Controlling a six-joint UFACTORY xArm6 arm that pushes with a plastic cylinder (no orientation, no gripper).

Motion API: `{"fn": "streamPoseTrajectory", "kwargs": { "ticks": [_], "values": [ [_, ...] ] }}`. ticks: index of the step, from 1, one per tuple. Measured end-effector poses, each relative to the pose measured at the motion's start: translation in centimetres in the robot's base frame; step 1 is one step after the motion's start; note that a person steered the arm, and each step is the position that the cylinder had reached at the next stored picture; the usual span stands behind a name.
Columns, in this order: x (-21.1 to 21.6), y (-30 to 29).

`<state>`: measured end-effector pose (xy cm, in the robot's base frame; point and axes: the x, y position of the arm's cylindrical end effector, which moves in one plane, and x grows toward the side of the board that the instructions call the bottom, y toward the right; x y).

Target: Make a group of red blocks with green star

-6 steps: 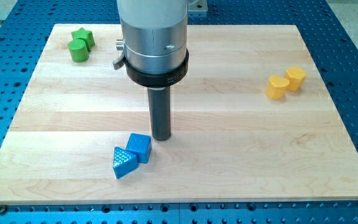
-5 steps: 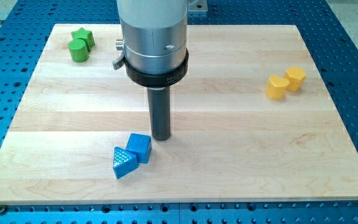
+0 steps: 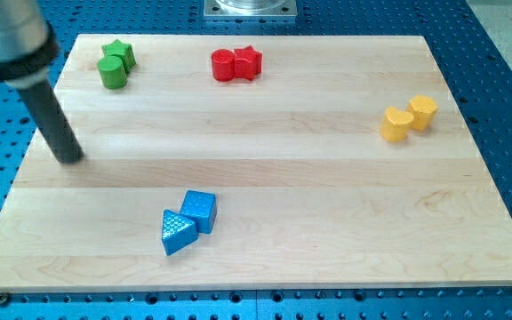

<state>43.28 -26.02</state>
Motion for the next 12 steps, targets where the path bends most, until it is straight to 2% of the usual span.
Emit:
{"fn": "streamPoseTrajectory", "kwargs": {
  "ticks": [1,2,3,4,5,6,7,8,9,10,11,12],
  "values": [
    [-3.1,-4.1],
    [-10.0,-4.3],
    [-13.5,-4.4],
    [-21.7,-0.5],
    [-22.5,5.5],
    [-21.8,0.9],
    [-19.6,-1.2],
    [-15.1,8.3],
    [-12.5,16.3],
    [-14.3,14.6],
    [-14.2,16.7],
    [-18.5,15.9]
  ]
}}
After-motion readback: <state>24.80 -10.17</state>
